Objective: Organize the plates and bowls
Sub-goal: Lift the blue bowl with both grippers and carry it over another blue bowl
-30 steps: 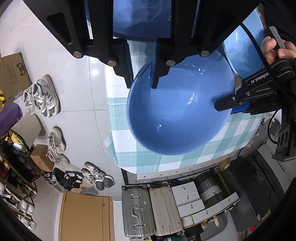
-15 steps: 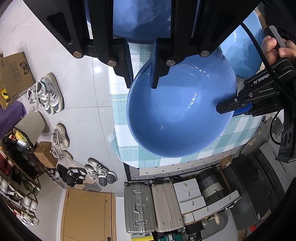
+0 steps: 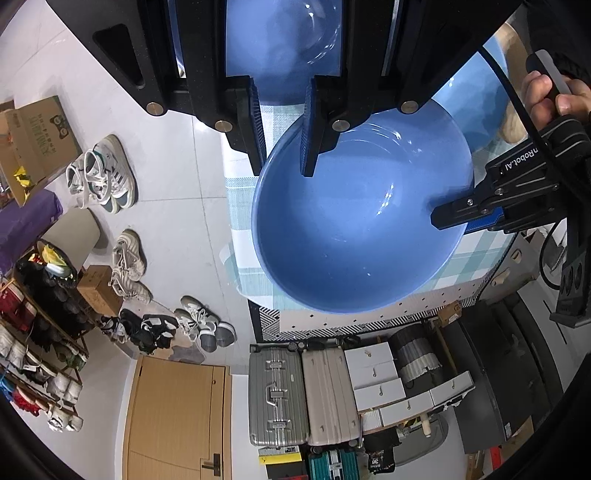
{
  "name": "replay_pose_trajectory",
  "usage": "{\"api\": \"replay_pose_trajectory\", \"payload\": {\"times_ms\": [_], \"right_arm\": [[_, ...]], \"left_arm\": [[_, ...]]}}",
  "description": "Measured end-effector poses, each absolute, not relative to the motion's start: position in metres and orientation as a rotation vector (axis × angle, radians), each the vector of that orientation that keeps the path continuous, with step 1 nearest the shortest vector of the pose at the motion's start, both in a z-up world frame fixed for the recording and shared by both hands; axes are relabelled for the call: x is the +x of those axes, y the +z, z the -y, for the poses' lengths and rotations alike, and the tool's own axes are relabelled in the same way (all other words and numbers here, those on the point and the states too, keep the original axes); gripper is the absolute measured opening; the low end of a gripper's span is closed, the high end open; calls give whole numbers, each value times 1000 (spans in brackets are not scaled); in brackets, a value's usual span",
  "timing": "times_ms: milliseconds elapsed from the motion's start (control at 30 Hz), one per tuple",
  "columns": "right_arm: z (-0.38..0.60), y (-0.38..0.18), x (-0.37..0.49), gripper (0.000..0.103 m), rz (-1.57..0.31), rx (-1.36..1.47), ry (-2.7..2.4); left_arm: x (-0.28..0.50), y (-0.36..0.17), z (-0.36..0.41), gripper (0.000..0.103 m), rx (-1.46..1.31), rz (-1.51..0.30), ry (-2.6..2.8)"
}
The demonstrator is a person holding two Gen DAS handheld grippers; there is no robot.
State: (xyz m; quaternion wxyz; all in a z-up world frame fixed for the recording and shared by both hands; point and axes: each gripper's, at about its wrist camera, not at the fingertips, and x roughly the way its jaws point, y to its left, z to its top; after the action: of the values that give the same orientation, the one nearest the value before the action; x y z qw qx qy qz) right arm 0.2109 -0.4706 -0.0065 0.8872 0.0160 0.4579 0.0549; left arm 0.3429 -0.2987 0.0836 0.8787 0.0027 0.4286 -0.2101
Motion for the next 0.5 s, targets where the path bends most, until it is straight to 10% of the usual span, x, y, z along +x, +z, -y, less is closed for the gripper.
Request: {"api": "replay_pose_trajectory", "payload": {"times_ms": [500], "right_arm": [[461, 36, 173, 19, -897, 29, 121]], "left_arm": [[287, 139, 290, 14, 1, -843, -439]]}}
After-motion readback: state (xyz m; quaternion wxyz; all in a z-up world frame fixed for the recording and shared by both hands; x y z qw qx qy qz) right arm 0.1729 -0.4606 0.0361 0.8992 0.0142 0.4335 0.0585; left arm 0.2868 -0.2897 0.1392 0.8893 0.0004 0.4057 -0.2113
